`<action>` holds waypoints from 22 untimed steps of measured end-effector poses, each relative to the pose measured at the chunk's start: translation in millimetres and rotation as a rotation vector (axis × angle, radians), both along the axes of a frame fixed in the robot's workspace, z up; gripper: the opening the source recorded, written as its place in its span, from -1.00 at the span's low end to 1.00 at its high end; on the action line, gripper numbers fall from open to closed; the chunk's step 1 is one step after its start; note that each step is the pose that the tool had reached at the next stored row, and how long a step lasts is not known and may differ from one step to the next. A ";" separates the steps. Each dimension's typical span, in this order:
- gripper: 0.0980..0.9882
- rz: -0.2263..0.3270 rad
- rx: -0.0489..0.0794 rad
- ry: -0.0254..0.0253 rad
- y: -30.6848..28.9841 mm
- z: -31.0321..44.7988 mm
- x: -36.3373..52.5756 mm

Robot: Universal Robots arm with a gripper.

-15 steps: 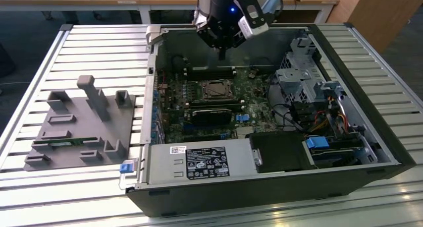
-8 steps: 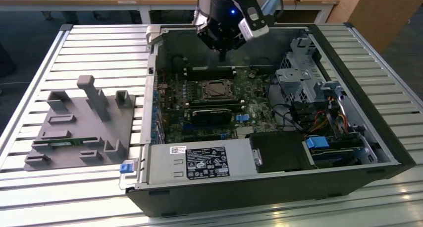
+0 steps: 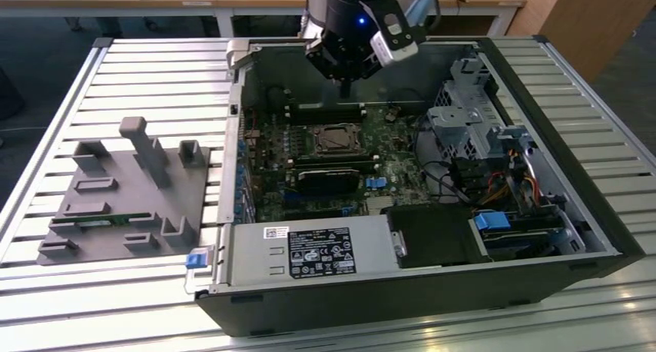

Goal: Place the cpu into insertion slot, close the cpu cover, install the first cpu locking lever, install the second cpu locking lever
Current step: 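Install the second cpu locking lever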

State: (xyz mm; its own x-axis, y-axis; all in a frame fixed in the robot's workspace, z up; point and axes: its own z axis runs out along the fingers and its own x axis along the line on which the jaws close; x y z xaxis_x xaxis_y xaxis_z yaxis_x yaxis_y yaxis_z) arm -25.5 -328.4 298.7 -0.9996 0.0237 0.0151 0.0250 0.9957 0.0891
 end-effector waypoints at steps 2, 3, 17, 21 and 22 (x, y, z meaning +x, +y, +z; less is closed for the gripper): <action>-0.97 0.000 0.000 0.0000 -1.2 -0.3 0.0; -0.97 0.000 0.000 -0.0001 -1.7 -0.5 0.0; -0.97 0.000 0.001 -0.0002 -7.2 1.0 0.0; -0.97 0.000 0.000 0.0002 -10.1 -2.2 0.0; -0.97 0.000 0.000 0.0002 -11.1 -3.0 0.0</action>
